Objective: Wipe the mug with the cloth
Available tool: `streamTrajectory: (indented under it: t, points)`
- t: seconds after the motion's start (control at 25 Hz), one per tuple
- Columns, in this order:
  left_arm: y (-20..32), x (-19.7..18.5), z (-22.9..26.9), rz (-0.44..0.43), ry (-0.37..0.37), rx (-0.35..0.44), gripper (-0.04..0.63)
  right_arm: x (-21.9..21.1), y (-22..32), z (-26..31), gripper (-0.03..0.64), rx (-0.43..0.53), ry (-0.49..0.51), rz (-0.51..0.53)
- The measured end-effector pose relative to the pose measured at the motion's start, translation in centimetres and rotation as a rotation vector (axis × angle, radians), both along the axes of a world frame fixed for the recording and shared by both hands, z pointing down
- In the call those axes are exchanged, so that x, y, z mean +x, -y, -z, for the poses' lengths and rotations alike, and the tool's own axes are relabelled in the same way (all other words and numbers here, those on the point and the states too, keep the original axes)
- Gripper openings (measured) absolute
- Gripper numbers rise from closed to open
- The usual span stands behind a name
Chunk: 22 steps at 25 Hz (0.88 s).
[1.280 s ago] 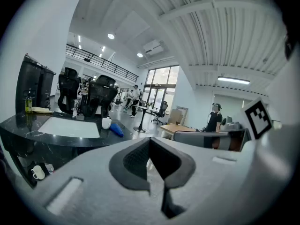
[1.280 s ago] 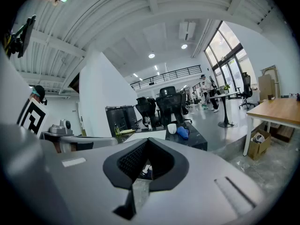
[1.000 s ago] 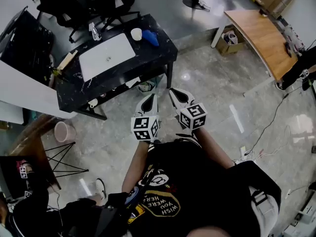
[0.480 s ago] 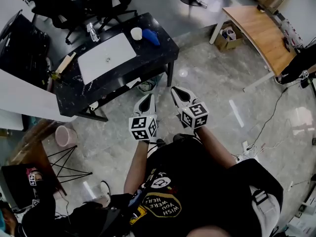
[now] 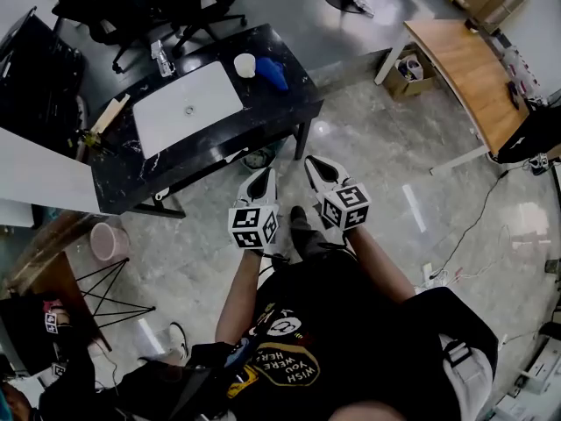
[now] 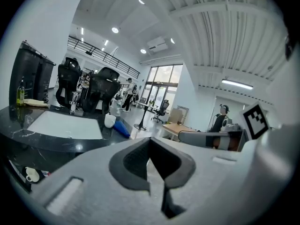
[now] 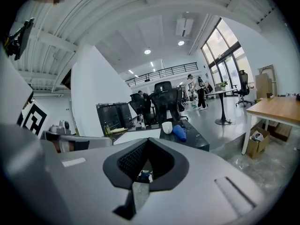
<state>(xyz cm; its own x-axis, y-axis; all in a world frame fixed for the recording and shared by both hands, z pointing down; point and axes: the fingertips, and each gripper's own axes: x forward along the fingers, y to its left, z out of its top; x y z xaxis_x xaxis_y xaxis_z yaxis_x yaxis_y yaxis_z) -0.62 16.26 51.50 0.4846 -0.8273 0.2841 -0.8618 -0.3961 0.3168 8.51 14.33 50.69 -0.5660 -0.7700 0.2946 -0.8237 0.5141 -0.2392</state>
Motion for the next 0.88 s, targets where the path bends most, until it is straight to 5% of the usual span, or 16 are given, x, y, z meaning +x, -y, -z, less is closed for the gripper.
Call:
streamTrajectory:
  t: [0.48, 0.88]
  points:
    - [14.2, 2.3, 0.1, 0.065, 0.033, 0.017, 0.005, 2.3, 15.0, -1.1, 0.003, -0.029, 0.079, 0.110]
    - [24.6, -2.2, -2.7, 0.048, 0.061, 0.009, 0.005, -2.8, 24.5, -3.8, 0.003, -0.070, 0.098, 0.184]
